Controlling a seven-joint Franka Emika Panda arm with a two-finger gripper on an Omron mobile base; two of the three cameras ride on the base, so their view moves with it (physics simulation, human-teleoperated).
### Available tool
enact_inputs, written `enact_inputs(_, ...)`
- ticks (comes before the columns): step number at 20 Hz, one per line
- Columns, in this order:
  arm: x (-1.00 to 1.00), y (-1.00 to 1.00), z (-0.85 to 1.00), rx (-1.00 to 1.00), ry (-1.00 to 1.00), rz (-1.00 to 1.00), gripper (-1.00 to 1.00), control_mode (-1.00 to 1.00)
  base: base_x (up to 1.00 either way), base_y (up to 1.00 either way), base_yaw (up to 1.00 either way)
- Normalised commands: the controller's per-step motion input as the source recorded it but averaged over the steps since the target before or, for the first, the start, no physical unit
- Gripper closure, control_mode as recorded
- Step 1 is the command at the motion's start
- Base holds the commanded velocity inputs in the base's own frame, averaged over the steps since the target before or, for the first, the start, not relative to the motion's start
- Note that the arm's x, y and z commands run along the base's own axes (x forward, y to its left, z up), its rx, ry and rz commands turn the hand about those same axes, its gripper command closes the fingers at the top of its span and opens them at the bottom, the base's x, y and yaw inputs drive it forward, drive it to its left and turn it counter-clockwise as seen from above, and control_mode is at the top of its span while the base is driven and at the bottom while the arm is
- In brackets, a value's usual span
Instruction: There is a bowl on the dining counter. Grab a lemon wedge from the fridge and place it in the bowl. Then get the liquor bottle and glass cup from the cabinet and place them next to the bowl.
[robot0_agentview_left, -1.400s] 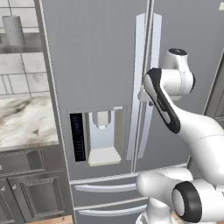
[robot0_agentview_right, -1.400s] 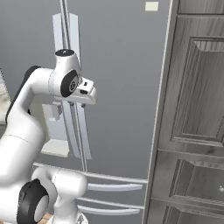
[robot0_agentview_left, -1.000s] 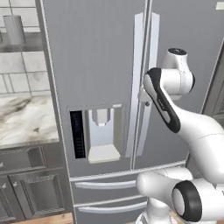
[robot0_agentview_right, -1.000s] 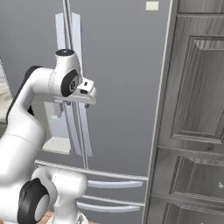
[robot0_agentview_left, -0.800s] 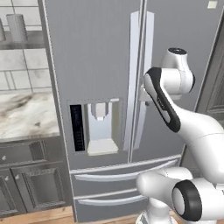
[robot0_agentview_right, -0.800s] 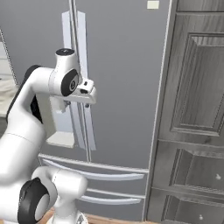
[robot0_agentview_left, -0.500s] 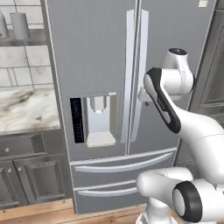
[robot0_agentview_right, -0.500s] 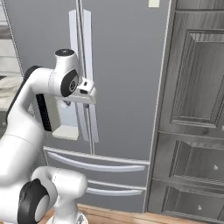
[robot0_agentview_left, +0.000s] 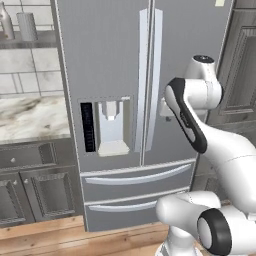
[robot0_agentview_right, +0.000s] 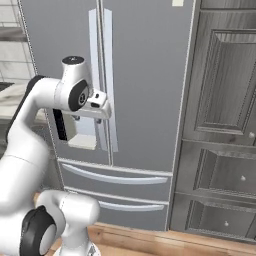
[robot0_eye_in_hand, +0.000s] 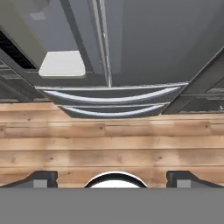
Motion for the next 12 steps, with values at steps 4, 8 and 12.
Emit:
enact_inputs(4,-0.11,0.09,0.01,0.0,-0.23,0.0,-1.0,-1.0,0.0,0.0,0.0)
enact_inputs(8,0.08,0.0,0.06,0.0,-0.35,0.0,-1.0,-1.0,0.0,0.0,0.0)
enact_inputs(12,0.34,0.0,0.07,0.0,-0.29,0.0,-1.0,-1.0,0.0,0.0,0.0)
